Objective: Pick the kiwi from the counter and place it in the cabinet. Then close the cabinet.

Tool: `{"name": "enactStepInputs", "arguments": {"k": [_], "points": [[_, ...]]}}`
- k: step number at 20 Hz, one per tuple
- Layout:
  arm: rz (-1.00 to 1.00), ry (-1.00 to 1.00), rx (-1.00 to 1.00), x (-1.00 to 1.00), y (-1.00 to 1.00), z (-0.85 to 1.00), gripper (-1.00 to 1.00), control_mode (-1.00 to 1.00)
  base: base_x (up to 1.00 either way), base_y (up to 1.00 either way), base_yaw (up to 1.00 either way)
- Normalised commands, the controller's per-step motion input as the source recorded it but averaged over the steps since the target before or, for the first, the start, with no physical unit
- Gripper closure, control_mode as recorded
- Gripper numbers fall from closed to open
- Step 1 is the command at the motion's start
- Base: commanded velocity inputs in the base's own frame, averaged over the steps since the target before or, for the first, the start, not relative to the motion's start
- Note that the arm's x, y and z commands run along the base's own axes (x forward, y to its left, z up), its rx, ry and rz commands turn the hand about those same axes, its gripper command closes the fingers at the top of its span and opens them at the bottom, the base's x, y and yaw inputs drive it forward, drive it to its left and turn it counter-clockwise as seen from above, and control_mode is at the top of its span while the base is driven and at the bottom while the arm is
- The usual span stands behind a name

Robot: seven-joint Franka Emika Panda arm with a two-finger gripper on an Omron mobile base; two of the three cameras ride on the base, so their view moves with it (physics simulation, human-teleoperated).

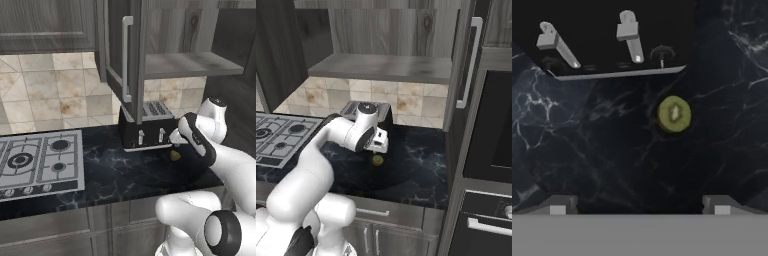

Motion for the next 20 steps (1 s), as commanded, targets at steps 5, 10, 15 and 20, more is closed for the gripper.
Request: {"name": "enactStepInputs", "arguments": {"k": [5,10,15,20], "points": [[0.0,0.01,0.0,0.42,-0.03,-0.43,-1.0,-1.0,0.0,0.0,0.0],[0.0,0.05,0.0,0.32,-0.1,-0.43,-1.0,-1.0,0.0,0.0,0.0],[0.0,0.06,0.01,0.26,-0.17,-0.38,-1.0,-1.0,0.0,0.0,0.0],[0.0,0.03,0.07,0.27,-0.1,-0.3,-1.0,-1.0,0.0,0.0,0.0]]}}
